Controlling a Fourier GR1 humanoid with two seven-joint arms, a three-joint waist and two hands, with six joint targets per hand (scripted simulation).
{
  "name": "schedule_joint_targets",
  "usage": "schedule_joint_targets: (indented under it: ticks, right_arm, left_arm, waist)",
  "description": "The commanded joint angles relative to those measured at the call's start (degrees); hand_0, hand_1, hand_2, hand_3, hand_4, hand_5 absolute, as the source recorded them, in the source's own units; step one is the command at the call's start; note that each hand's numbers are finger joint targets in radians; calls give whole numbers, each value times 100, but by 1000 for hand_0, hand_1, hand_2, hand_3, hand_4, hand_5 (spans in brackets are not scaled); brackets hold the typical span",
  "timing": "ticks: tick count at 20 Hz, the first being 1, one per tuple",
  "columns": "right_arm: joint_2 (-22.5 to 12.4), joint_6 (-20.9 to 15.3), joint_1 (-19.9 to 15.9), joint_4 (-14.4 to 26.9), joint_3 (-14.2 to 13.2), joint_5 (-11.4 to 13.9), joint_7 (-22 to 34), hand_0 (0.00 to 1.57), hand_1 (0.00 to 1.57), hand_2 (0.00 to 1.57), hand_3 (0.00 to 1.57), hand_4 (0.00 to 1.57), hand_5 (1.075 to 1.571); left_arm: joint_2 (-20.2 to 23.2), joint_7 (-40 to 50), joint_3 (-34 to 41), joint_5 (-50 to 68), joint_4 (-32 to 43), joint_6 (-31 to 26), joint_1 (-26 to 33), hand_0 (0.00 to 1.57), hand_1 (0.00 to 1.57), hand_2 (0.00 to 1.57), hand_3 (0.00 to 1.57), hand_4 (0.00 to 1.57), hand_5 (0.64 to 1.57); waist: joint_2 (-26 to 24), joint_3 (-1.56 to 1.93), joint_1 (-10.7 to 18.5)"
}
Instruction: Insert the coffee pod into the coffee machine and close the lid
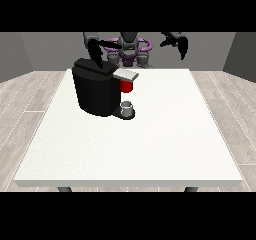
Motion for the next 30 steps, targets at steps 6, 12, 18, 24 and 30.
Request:
schedule_joint_targets:
  ticks: [6, 12, 18, 24, 30]
  right_arm:
    - [11, 161, -636, 32, 179, 36, 181, 0, 0, 0, 0, 163, 1571]
    - [-98, -53, -1252, 257, 328, 452, 39, 0, 0, 0, 0, 119, 1571]
    - [509, -376, -1464, 221, 715, 714, 199, 0, 0, 0, 0, 0, 1571]
    - [265, -212, -1833, 514, 748, 957, -11, 0, 0, 0, 0, 102, 1571]
    - [396, -437, -2763, 571, 831, 1234, 338, 0, 0, 0, 0, 259, 1571]
  left_arm:
    - [381, -192, 176, -11, -140, 133, 168, 0, 0, 0, 0, 312, 1571]
    - [291, 51, 39, 105, -381, 98, 35, 0, 0, 0, 0, 346, 1571]
    - [152, -109, -185, -161, -284, 303, 307, 0, 0, 0, 0, 380, 1571]
    - [182, 85, -235, 17, -540, 163, 243, 0, 0, 0, 0, 356, 1571]
    - [258, -51, -149, 10, -243, 227, -210, 0, 0, 0, 0, 365, 1571]
  waist:
    - [370, -3, -272]
    - [611, -3, 48]
    - [422, -4, 36]
    - [604, -3, 255]
    - [933, -4, 237]
